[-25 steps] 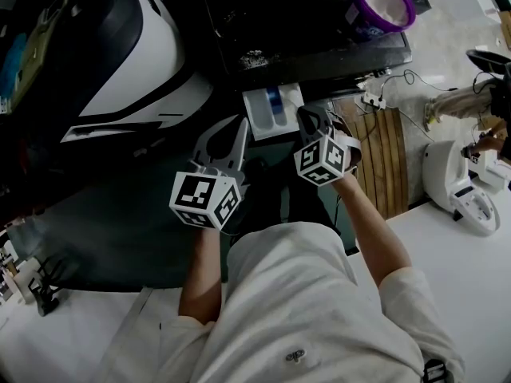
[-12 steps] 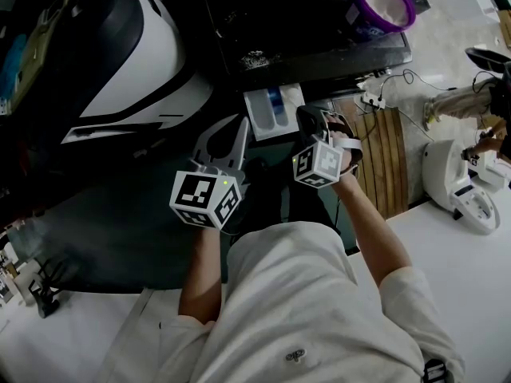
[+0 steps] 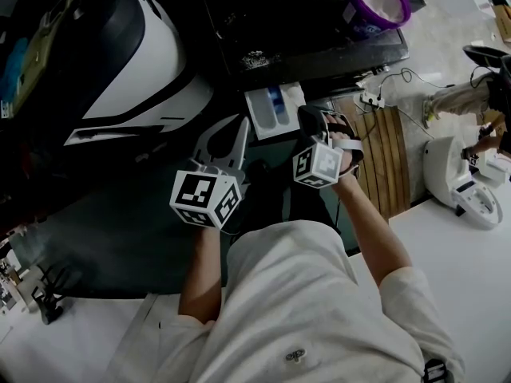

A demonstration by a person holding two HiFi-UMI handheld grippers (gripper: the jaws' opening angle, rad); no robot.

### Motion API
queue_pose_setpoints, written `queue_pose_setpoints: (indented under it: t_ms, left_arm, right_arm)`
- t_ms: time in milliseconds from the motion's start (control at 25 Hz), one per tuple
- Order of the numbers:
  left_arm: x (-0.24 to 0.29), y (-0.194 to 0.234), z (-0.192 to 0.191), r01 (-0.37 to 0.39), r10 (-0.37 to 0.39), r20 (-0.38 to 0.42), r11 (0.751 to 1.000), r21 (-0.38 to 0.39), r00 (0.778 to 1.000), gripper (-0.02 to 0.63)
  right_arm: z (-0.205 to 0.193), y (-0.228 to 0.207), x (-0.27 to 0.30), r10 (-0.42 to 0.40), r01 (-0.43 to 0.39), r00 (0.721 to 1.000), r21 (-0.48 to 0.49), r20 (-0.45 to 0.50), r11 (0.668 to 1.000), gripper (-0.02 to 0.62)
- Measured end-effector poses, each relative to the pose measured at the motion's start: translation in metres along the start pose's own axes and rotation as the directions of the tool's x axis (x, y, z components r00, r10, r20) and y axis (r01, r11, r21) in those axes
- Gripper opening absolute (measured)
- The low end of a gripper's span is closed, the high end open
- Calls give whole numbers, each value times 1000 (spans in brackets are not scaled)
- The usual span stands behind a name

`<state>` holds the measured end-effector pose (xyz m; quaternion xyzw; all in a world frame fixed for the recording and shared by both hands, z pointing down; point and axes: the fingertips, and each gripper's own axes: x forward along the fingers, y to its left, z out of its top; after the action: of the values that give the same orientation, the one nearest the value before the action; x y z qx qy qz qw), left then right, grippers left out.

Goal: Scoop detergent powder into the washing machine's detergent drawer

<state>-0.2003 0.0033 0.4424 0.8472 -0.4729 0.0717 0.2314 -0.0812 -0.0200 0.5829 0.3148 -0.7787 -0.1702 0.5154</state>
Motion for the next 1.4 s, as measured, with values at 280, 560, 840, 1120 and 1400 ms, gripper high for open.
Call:
queue_pose_setpoints:
  t_ms: [280, 560, 840, 1120, 1400]
  left_arm:
    - [-6, -4, 7, 22, -22, 17, 1000, 19, 1000, 20]
    - [-13, -10, 12, 43, -44, 36, 998, 35, 998, 20]
    - [-18, -16, 20, 51, -54, 58, 997, 49, 997, 20]
    - [-26, -20, 26, 50, -55, 77, 997, 62, 996, 20]
    - [-27, -23, 37, 49, -57, 99, 995, 82, 993, 20]
  right_arm:
    - [6, -3, -13, -28, 28, 1000, 17, 5, 999, 11]
    - [11, -9, -27, -59, 57, 998, 56, 19, 997, 12]
    - [20, -20, -47, -64, 46, 996, 231, 70, 972, 12]
    - [28, -39, -67, -91, 36, 989, 407, 116, 913, 12]
    - [37, -54, -85, -108, 15, 982, 511, 154, 859, 12]
